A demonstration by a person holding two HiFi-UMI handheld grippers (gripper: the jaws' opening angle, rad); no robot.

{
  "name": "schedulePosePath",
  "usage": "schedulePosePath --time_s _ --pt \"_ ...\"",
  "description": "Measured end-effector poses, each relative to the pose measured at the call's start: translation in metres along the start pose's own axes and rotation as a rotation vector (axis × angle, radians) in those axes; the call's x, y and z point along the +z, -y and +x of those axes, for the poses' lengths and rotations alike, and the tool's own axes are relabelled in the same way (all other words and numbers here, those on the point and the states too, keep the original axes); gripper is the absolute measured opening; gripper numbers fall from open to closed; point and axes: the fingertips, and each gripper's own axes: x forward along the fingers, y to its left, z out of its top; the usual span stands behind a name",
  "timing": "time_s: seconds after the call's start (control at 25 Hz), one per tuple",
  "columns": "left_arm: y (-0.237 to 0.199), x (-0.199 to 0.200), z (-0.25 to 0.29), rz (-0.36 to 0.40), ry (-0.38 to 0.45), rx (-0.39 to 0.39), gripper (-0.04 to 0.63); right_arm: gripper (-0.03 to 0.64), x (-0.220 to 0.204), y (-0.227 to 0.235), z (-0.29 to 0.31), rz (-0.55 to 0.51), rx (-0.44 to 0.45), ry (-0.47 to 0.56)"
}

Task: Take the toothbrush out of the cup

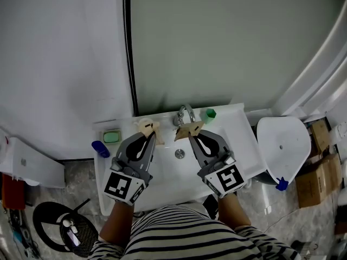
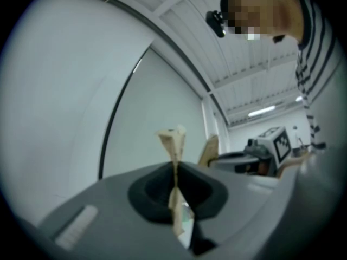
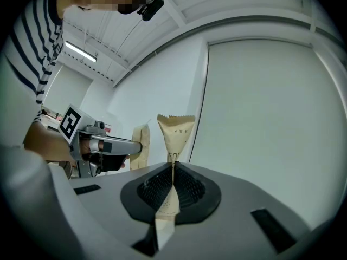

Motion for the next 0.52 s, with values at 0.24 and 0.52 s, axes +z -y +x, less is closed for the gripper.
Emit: schedulePosePath --time_s 0.24,0.52 --pt "0.002 0.001 0.003 -0.004 0.004 -0.003 0.012 0.012 0.001 0.004 -0.005 -0.009 -0.007 -0.004" --pt "0.0 -0.004 0.011 -0.013 0.002 -0.015 0.012 0.012 -0.004 0.011 -0.004 -0.014 -0.025 -0.02"
